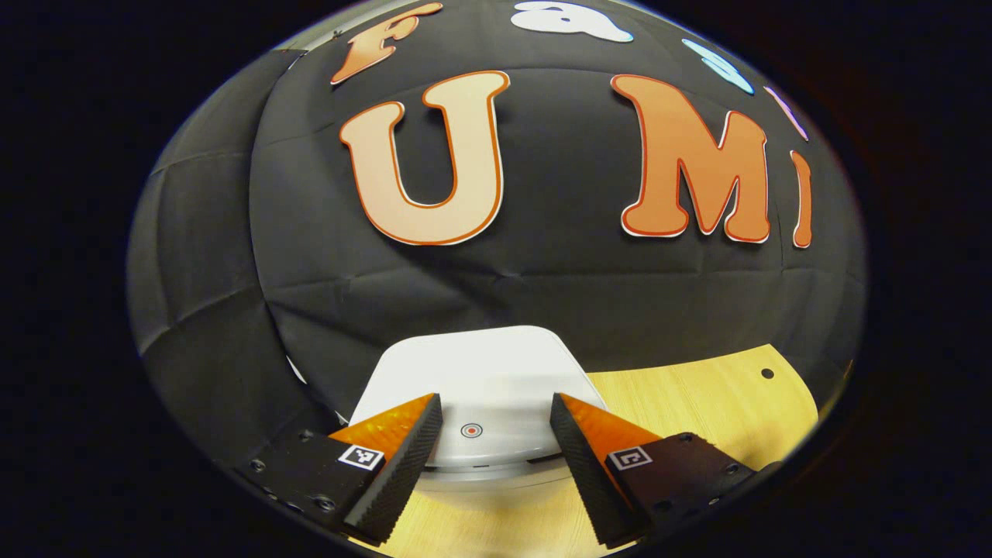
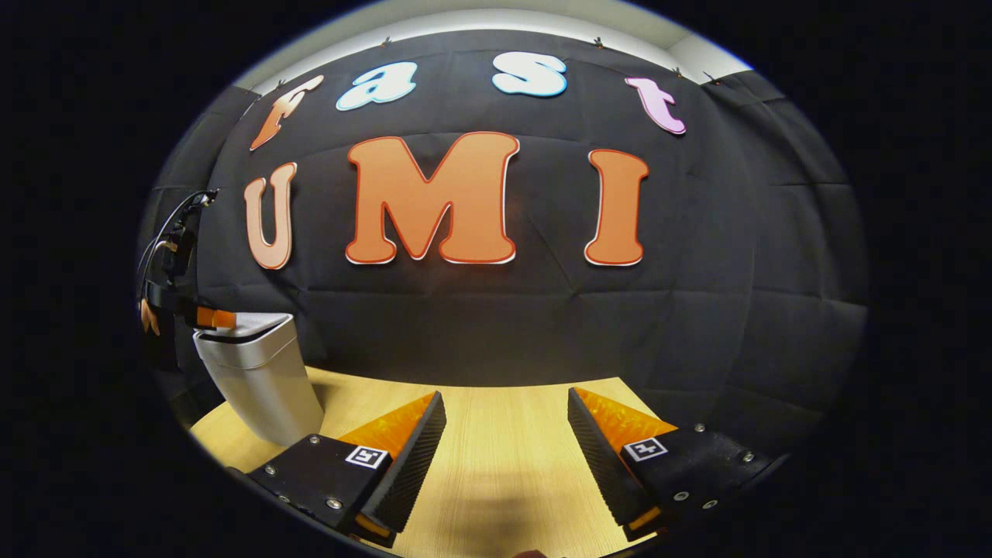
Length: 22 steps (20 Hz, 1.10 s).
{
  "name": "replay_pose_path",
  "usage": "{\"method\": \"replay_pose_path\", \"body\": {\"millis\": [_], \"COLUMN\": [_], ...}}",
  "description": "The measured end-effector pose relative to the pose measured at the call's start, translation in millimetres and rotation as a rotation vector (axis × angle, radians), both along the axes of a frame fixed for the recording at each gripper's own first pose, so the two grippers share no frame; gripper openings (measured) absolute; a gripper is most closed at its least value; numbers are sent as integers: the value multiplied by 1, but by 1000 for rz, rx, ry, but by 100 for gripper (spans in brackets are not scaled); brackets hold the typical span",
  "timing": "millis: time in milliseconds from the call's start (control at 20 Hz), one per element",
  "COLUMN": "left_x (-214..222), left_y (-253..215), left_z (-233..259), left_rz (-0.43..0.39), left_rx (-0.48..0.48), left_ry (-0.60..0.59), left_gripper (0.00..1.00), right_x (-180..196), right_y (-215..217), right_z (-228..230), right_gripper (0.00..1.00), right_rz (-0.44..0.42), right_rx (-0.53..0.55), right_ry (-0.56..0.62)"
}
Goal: Press the lid of the desktop garbage bin to open it, pick up the crumpled paper on the desktop and throw it into the bin, then pick up the pop can on the desktop and drop it into the bin, and finally close the garbage bin lid.
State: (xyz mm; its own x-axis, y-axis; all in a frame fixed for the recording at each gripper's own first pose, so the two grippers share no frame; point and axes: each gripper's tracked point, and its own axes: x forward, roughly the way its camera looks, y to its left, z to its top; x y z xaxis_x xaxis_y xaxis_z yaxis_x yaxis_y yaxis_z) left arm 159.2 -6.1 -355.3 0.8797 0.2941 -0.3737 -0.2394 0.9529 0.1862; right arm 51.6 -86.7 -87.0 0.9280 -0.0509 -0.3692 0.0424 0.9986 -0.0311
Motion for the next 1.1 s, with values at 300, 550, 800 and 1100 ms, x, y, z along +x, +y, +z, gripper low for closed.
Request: {"method": "replay_pose_path", "body": {"millis": [300,550,800,1100], "left_x": [-12,-11,-25,-58], "left_y": [-3,-4,-43,-116], "left_z": [-12,-3,32,22], "left_rz": [17,21,-2,-54], "left_rx": [-47,-21,-117,-142], "left_ry": [-40,-87,-254,-276], "left_gripper": [92,90,96,97], "right_x": [3,4,2,2], "right_y": [26,34,32,43], "right_z": [-6,-4,3,21], "right_gripper": [94,94,94,94], "right_rz": [65,84,72,81], "right_rx": [-10,-1,-15,-1], "right_ry": [14,11,-16,-81]}}
